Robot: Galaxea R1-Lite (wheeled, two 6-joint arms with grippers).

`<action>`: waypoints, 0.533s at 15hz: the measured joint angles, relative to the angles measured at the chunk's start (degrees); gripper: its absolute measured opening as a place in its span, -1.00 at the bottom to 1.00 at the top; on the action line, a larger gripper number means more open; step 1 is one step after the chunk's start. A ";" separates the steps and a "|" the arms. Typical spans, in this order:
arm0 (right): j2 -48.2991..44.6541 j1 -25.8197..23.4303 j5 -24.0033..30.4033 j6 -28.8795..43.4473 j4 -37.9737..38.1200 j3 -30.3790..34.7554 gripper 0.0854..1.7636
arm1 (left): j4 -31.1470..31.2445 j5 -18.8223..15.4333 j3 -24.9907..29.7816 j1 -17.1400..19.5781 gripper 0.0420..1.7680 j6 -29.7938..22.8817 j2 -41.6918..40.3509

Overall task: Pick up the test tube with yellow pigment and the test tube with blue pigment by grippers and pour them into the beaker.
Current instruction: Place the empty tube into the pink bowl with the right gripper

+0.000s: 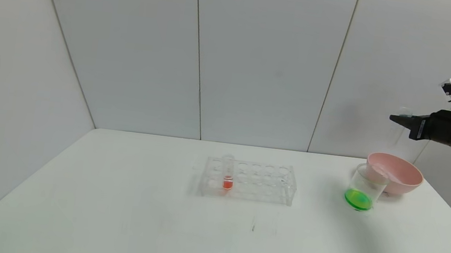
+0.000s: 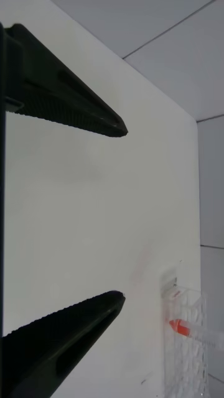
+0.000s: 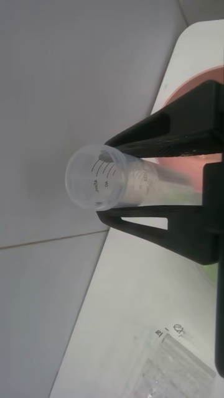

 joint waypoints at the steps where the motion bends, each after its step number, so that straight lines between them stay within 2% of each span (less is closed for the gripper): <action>1: 0.61 -0.87 -0.02 -0.02 -0.28 0.49 -0.51 | 0.02 0.00 0.00 0.00 1.00 0.00 0.00; 8: 8.00 -2.79 -0.17 0.24 -8.77 1.43 -0.51 | 0.00 -0.02 0.00 0.02 1.00 0.00 0.00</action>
